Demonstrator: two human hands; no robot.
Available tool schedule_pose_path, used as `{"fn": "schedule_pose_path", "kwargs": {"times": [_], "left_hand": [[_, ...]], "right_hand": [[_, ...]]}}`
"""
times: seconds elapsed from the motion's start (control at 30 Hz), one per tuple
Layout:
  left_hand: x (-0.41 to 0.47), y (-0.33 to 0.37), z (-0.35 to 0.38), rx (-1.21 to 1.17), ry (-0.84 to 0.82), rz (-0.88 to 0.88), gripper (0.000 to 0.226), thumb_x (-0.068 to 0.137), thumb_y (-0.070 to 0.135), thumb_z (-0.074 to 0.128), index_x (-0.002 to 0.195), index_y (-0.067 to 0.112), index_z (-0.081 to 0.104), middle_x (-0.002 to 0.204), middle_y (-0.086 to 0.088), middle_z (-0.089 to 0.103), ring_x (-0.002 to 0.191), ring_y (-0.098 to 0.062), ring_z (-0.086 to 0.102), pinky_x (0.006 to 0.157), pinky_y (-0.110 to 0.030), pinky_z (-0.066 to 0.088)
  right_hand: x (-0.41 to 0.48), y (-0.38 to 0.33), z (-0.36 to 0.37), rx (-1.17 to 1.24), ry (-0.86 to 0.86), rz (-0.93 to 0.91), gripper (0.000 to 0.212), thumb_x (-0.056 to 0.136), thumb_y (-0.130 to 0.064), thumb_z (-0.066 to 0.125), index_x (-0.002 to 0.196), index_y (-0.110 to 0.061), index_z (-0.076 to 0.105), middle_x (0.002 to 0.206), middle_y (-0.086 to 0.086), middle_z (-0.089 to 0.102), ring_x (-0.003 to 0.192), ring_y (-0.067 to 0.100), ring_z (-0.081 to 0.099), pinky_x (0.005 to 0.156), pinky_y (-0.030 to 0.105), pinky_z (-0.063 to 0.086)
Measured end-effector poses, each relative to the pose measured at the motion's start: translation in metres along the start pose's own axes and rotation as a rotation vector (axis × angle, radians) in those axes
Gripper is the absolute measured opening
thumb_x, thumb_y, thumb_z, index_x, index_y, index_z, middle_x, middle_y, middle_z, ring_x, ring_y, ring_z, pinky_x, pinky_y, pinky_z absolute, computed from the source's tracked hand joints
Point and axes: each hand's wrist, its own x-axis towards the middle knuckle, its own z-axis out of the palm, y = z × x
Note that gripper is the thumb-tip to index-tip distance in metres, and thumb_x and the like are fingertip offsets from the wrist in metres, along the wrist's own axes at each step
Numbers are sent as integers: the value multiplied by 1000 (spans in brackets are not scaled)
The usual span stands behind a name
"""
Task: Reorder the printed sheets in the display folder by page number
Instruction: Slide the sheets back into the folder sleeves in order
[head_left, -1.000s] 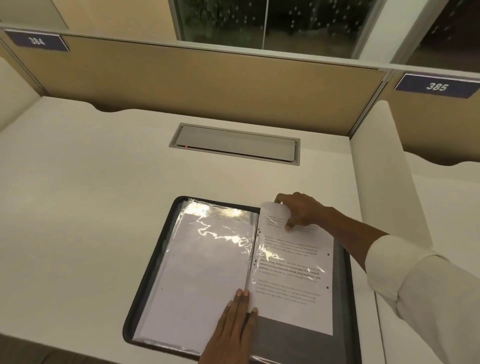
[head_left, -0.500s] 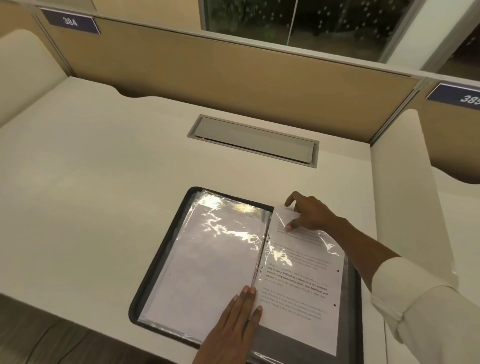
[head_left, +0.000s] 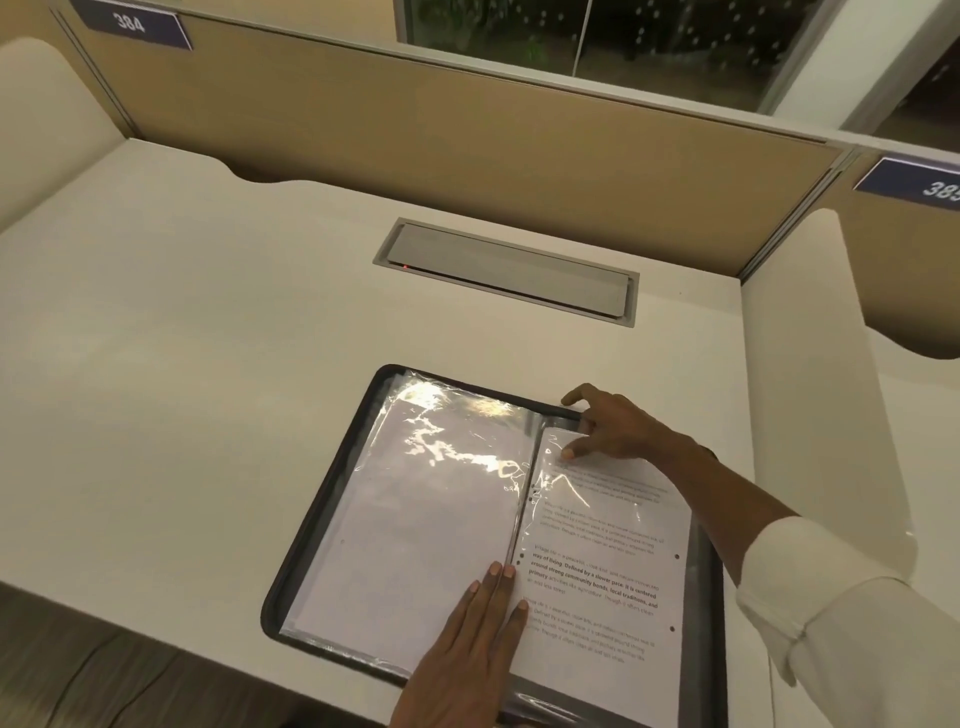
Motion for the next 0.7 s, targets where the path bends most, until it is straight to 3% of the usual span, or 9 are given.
{"fn": "schedule_pose_path", "kwargs": {"times": [0.1,0.2,0.3,0.4,0.47,0.53,0.6,0.7], "left_hand": [[0,-1,-4,2,-17,19,61,101,38,69,151,7,56,164,-25,38,154,-41,36,114,-51,48],[0,0,-9,-13,-27,26,48,113,32,39,149,7,58,162,-25,41,152,-40,39,113,-50,49],[2,2,-18,-81,-63,1,66,116,46,16,147,8,60,161,-22,44,149,-37,43,116,-47,43],[2,1,-23,-107,-104,-16,77,114,49,4,148,8,59,161,-22,44,150,-37,42,115,-46,35],[0,0,-21,-104,-149,-13,80,112,57,7,150,7,56,163,-21,41,153,-37,37,118,-46,33],[-1,-1,-19,-99,-170,10,90,104,76,24,155,6,50,167,-22,35,156,-38,31,121,-47,30],[-2,-2,-17,-105,-174,32,108,91,90,38,158,6,45,169,-22,29,157,-38,29,122,-48,28],[-1,-2,-18,-134,-176,54,113,87,93,42,158,5,44,170,-22,26,157,-38,30,121,-47,29]], "right_hand": [[0,2,4,-10,48,-1,81,62,-38,101,127,-32,53,90,-4,69,87,14,63,72,32,45],[2,6,6,11,69,8,76,64,-30,100,125,-33,56,86,-3,71,93,20,64,80,39,51],[1,6,7,46,29,-14,70,74,-23,94,131,-34,56,82,-1,75,92,20,67,88,42,53],[-3,4,5,61,2,-6,75,75,-30,94,138,-34,53,86,-2,72,93,19,65,86,40,50],[-6,1,5,52,7,-5,87,67,-36,99,140,-34,52,90,-9,65,94,16,60,83,38,48],[-7,0,7,14,32,-11,94,61,-34,102,140,-32,52,88,-8,68,92,16,62,82,36,49],[-9,-1,9,-1,57,-5,94,60,-28,103,139,-29,53,85,-5,72,91,16,65,85,37,52],[-12,1,11,56,66,-4,87,68,-19,98,141,-28,53,80,-5,77,88,10,70,95,42,54]]}}
